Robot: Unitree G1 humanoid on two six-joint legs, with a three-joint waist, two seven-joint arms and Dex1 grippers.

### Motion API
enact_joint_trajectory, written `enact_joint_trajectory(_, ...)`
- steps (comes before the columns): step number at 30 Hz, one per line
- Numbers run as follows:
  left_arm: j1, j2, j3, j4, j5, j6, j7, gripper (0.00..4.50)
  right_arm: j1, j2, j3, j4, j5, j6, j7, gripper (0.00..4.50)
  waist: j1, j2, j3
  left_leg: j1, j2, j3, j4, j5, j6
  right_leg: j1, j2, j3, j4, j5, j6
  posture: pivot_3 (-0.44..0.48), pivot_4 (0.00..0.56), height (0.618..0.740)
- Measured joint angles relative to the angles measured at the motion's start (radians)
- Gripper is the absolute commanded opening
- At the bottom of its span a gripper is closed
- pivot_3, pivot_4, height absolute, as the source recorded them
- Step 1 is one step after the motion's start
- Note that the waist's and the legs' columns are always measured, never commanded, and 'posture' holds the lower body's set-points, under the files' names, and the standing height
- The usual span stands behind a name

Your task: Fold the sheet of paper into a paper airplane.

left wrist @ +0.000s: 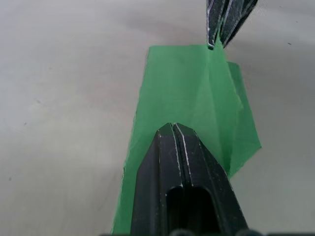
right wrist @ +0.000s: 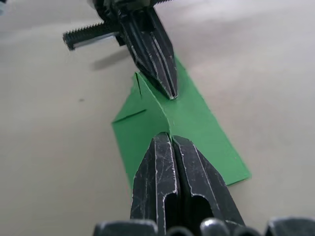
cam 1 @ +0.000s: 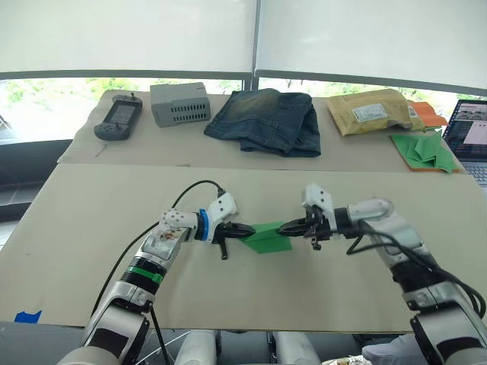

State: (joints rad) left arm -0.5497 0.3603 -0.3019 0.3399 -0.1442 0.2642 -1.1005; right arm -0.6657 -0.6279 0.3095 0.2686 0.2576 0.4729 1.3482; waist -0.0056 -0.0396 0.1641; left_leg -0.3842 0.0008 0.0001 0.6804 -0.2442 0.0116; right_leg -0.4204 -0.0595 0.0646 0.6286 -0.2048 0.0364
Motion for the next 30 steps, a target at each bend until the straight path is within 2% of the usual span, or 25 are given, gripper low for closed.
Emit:
enact_joint_trajectory(6,0.012,-0.006,0.003,-0.016,0.000,0.000,0.016,0.00,-0.164,0.058,0.065,0.268,-0.042,0.038,0.129,0.06,-0.002,0.000,0.000,-0.001,0.000,0.000,0.000,-0.001,0.001,-0.001,0.000,0.000,-0.001,0.002,-0.003,0.000,0.150,0.728)
enact_joint_trajectory(9,0.016,-0.008,0.004,-0.022,0.000,0.000,0.023,0.00,-0.243,0.109,0.099,0.435,-0.100,-0.025,0.149,0.06,-0.007,0.001,0.000,0.000,0.000,0.000,0.000,-0.001,0.001,-0.001,0.000,0.000,0.000,0.002,-0.003,0.000,0.150,0.728)
enact_joint_trajectory(16,0.024,-0.007,0.010,-0.029,0.000,0.000,0.033,0.00,-0.355,0.198,0.112,0.710,-0.189,-0.171,0.164,0.06,-0.013,0.001,-0.001,0.000,0.000,0.000,0.000,-0.001,0.001,-0.001,0.000,0.000,0.001,0.002,-0.003,0.000,0.150,0.728)
enact_joint_trajectory(22,0.038,-0.004,0.035,-0.037,-0.005,0.001,0.050,0.00,-0.397,0.235,0.101,0.826,-0.218,-0.234,0.178,0.06,-0.023,0.002,-0.001,0.002,0.000,-0.001,0.000,-0.001,0.001,0.001,0.000,0.000,0.002,0.002,-0.003,0.000,0.150,0.728)
enact_joint_trajectory(27,0.082,0.017,0.117,-0.074,-0.032,0.033,0.107,0.00,-0.407,0.266,0.074,0.864,-0.236,-0.272,0.178,0.06,-0.041,0.002,-0.002,0.002,0.002,-0.005,-0.002,-0.001,0.001,-0.001,0.000,0.000,0.003,0.002,-0.004,0.000,0.150,0.728)
enact_joint_trajectory(30,0.125,0.036,0.167,-0.159,-0.076,0.055,0.107,0.00,-0.407,0.266,0.068,0.879,-0.238,-0.276,0.180,0.06,-0.042,0.002,-0.002,0.002,0.002,-0.009,-0.003,-0.001,0.001,-0.001,0.000,0.000,0.003,0.002,-0.004,0.000,0.150,0.728)
